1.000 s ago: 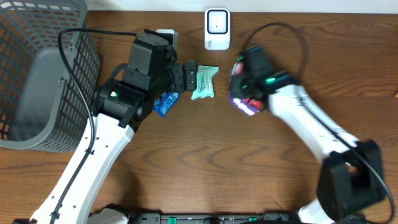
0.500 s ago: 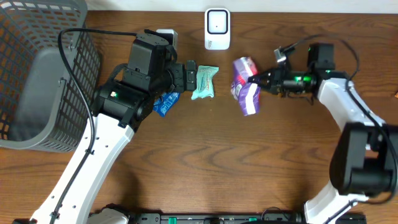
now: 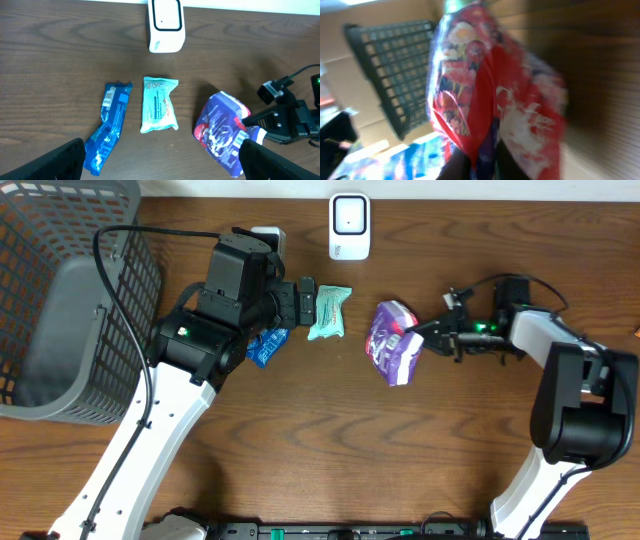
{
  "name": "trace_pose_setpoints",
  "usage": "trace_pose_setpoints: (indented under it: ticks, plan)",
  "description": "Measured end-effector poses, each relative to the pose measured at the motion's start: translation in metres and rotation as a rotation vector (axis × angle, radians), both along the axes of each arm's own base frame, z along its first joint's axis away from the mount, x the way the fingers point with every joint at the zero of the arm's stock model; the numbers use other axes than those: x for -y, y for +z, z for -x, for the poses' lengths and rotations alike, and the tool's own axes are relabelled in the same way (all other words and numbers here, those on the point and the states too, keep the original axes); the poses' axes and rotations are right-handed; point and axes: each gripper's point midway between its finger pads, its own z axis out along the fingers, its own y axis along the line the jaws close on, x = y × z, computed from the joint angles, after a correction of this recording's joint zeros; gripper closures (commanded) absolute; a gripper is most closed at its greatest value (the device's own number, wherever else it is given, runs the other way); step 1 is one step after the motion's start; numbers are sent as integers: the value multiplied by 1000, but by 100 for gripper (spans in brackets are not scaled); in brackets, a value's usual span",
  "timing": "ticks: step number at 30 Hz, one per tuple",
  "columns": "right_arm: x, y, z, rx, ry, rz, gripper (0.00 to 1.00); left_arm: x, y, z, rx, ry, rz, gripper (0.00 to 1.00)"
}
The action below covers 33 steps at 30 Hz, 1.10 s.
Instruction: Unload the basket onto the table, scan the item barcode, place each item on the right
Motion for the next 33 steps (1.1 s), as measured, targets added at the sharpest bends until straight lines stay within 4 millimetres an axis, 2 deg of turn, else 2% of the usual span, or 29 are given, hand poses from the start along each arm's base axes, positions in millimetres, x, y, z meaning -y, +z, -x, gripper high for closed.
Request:
trace_pose_setpoints:
  ticks: [2,5,8,11,13,16,18,22,28,33]
  plan:
    - [14,-9,2,-26,-27,60,66,0,0,0,0,0,0,2]
    - [39,-27,7,-76,-65,187,61,0,0,0,0,0,0,2]
    - [59,-32,16,-118,-88,299,58,0,0,0,0,0,0,2]
    - [73,-19,20,-98,-104,406,50,0,0,0,0,0,0,2]
    - [80,-2,19,-46,-117,471,50,0,0,0,0,0,0,2]
    - [84,27,17,44,-131,543,61,0,0,0,0,0,0,2]
    - [80,43,15,107,-125,577,79,0,0,0,0,0,0,2]
    - [56,56,13,190,-67,633,94,0,0,0,0,0,0,2]
    - [14,42,11,239,36,734,97,0,0,0,0,0,0,2]
    - [-14,12,10,216,100,811,96,0,0,0,0,0,0,2]
